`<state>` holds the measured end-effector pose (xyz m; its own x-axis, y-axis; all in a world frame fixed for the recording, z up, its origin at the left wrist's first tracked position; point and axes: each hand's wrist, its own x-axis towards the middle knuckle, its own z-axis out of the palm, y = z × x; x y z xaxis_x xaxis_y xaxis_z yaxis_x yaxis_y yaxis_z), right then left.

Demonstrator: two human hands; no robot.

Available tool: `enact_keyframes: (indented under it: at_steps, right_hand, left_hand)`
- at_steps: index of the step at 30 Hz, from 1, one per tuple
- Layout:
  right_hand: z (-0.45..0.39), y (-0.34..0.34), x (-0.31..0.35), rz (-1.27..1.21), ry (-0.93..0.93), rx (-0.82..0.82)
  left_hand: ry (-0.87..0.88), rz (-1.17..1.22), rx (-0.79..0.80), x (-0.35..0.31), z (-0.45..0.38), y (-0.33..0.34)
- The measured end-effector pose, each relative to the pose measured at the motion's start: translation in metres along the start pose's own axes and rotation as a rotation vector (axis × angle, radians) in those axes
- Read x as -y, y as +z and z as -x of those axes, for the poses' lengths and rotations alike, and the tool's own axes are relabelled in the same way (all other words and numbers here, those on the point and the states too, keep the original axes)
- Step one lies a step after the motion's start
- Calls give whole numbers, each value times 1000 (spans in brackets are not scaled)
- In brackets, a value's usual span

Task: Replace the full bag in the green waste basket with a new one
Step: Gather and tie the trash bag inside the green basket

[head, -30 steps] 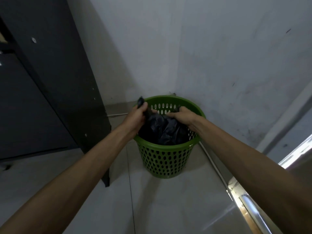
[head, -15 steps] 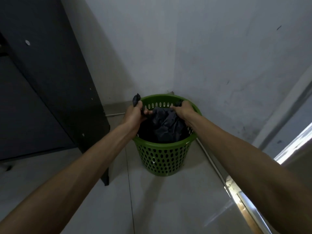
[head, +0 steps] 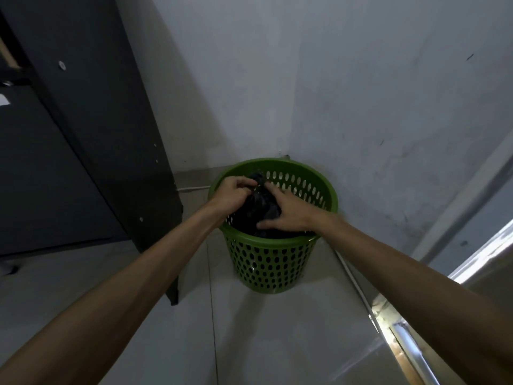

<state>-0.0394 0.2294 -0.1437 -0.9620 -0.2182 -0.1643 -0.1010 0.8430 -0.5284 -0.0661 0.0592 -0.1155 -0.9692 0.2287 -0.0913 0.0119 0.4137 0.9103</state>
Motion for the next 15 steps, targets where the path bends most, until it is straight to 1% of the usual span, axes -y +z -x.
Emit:
enact_keyframes:
  at_steps: [1,3,6,11,13,15]
  right_hand:
    - [-2,4,-2,116,30,39]
    - [-6,9,-2,242,81,73]
    - [-10,14,3,323,93,24]
    - [-21,19,-1,317,84,-42]
    - [-26,19,-6,281,95,-56]
    - [-28,19,-12,238,98,-107]
  left_hand:
    - [2,-44,34,1,1,1]
    - [4,-132,78,5,1,4]
    - [66,-316,96,9,-4,5]
    - [248,-727,124,28,-19,5]
    - [272,-804,113,41,-24,7]
    - [270,-805,85,50,-28,9]
